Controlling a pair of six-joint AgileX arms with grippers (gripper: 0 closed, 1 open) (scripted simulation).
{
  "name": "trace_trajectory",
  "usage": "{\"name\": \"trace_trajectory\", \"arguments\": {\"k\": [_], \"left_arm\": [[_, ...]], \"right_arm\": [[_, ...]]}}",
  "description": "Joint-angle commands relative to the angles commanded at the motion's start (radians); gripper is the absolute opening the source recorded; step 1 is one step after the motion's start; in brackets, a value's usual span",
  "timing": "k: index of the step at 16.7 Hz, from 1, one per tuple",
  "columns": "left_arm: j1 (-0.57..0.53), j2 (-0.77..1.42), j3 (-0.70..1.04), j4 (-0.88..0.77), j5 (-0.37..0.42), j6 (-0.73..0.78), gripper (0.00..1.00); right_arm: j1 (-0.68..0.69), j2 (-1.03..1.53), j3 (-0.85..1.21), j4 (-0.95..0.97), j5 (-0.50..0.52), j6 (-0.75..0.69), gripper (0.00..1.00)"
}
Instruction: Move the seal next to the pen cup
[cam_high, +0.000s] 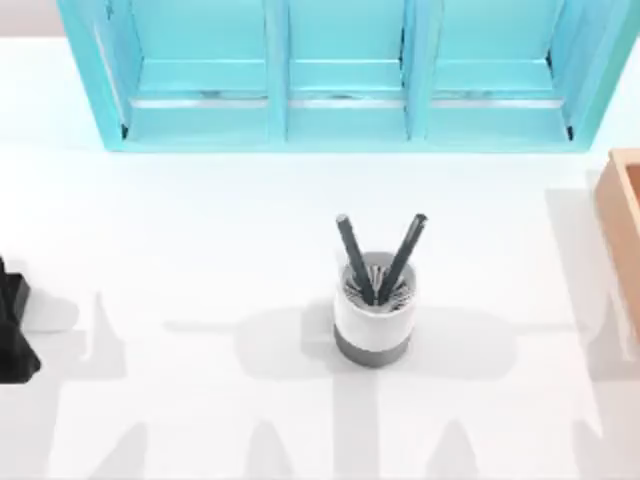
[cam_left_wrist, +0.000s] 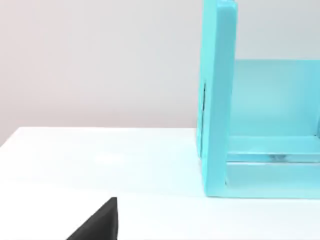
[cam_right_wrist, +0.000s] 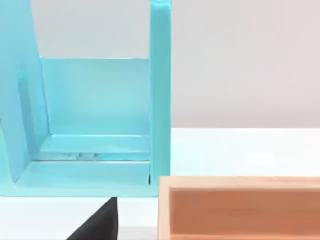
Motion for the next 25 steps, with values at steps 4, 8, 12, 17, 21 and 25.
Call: {"name": "trace_trajectory", "arguments": {"k": [4, 8, 12, 17, 21, 25], "left_arm": [[0.003, 0.032, 0.031, -0.030, 0.000, 0.003, 1.00], [0.018, 0.223, 0.213, -0.194, 0.000, 0.022, 1.00], [0.042, 0.565, 0.513, -0.440, 0.000, 0.050, 1.00], [0.076, 1.085, 0.940, -0.794, 0.000, 0.090, 1.00], [0.100, 1.466, 1.254, -1.048, 0.001, 0.119, 1.00], [0.117, 1.728, 1.475, -1.230, 0.001, 0.140, 1.00]], "right_arm": [[0.000, 0.000, 0.000, 0.000, 0.000, 0.000, 1.00], [0.000, 0.000, 0.000, 0.000, 0.000, 0.000, 1.00], [0.000, 0.000, 0.000, 0.000, 0.000, 0.000, 1.00], [0.000, 0.000, 0.000, 0.000, 0.000, 0.000, 1.00], [0.000, 0.000, 0.000, 0.000, 0.000, 0.000, 1.00], [0.000, 0.000, 0.000, 0.000, 0.000, 0.000, 1.00]]}}
